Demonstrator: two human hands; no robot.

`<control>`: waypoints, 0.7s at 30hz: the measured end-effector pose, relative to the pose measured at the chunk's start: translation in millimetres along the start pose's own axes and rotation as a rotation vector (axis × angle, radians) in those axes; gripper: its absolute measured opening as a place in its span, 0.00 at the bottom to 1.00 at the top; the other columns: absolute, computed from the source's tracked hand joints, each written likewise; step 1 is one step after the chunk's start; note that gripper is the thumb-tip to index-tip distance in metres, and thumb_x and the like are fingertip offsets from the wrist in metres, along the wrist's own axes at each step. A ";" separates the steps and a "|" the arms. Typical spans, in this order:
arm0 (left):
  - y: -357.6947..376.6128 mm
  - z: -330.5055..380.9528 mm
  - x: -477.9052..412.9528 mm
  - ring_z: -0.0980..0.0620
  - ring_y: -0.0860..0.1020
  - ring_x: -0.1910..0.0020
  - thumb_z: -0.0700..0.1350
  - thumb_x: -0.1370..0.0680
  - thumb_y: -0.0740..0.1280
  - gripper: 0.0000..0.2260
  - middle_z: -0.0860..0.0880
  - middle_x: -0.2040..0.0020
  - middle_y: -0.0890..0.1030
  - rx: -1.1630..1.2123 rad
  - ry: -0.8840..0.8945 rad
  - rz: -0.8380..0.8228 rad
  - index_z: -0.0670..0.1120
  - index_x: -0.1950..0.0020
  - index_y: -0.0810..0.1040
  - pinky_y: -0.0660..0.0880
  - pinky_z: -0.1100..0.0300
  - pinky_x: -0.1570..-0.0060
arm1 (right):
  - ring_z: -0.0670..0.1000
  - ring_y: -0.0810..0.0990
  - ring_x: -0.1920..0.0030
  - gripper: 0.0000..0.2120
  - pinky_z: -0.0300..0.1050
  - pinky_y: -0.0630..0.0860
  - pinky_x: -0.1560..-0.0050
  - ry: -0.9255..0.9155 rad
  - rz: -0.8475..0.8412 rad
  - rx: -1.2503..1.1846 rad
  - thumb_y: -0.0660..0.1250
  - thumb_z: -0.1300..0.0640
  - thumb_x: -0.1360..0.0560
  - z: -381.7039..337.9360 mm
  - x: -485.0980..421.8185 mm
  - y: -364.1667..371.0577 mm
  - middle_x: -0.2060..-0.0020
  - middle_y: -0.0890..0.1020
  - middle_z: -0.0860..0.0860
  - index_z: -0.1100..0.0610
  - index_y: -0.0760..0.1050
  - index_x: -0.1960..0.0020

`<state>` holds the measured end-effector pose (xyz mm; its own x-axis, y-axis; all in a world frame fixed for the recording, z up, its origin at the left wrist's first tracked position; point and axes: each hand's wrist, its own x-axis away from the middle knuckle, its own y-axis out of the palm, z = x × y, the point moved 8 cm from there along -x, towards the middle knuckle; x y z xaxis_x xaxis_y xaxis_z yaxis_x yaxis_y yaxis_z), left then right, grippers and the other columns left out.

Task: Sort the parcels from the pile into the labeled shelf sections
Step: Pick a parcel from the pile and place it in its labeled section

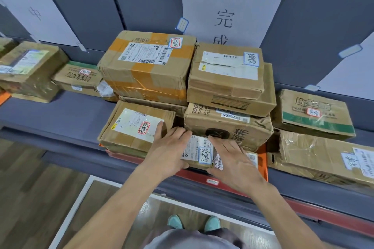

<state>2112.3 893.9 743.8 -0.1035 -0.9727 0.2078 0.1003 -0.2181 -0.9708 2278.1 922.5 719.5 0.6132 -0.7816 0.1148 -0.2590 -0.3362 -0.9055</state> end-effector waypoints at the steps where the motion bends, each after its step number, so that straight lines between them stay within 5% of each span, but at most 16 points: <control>1: 2.8 0.7 -0.7 0.51 0.56 0.20 0.59 0.26 0.75 0.44 0.51 0.22 0.62 -0.005 -0.005 -0.011 0.49 0.18 0.55 0.33 0.39 0.22 | 0.46 0.54 0.24 0.44 0.47 0.55 0.22 0.004 0.001 0.008 0.70 0.42 0.25 -0.2 0.1 0.7 0.23 0.63 0.45 0.48 0.49 0.18; 6: 10.8 2.3 -0.3 0.48 0.49 0.17 0.57 0.23 0.73 0.42 0.48 0.18 0.58 -0.014 -0.017 -0.005 0.51 0.17 0.53 0.31 0.38 0.22 | 0.49 0.56 0.24 0.43 0.49 0.54 0.22 0.035 0.032 0.036 0.70 0.44 0.26 -1.3 -0.7 4.4 0.25 0.64 0.46 0.49 0.52 0.18; 12: 6.5 -4.1 14.4 0.49 0.42 0.17 0.51 0.21 0.71 0.33 0.48 0.18 0.58 0.027 0.055 0.105 0.49 0.19 0.62 0.36 0.43 0.20 | 0.49 0.57 0.25 0.41 0.45 0.51 0.23 0.078 0.066 0.048 0.70 0.44 0.26 -4.4 -3.5 9.1 0.24 0.63 0.47 0.50 0.56 0.20; 16: 7.6 -2.5 23.9 0.50 0.56 0.19 0.47 0.21 0.71 0.23 0.52 0.27 0.70 0.028 0.078 0.124 0.51 0.27 0.73 0.34 0.43 0.20 | 0.49 0.59 0.25 0.42 0.47 0.54 0.23 0.062 0.095 0.084 0.72 0.41 0.27 -6.9 1.1 9.5 0.25 0.63 0.46 0.49 0.56 0.20; 21: 6.6 2.2 22.4 0.51 0.70 0.34 0.41 0.22 0.70 0.15 0.55 0.38 0.72 -0.028 0.041 0.117 0.53 0.37 0.76 0.37 0.41 0.21 | 0.48 0.59 0.26 0.43 0.43 0.52 0.24 0.036 0.113 0.075 0.74 0.45 0.27 -6.5 6.1 8.9 0.26 0.65 0.46 0.48 0.55 0.19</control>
<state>2112.8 870.5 742.3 -0.1334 -0.9872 0.0879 0.0868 -0.1000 -0.9912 2274.7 911.3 714.9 0.5553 -0.8313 0.0237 -0.2680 -0.2058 -0.9412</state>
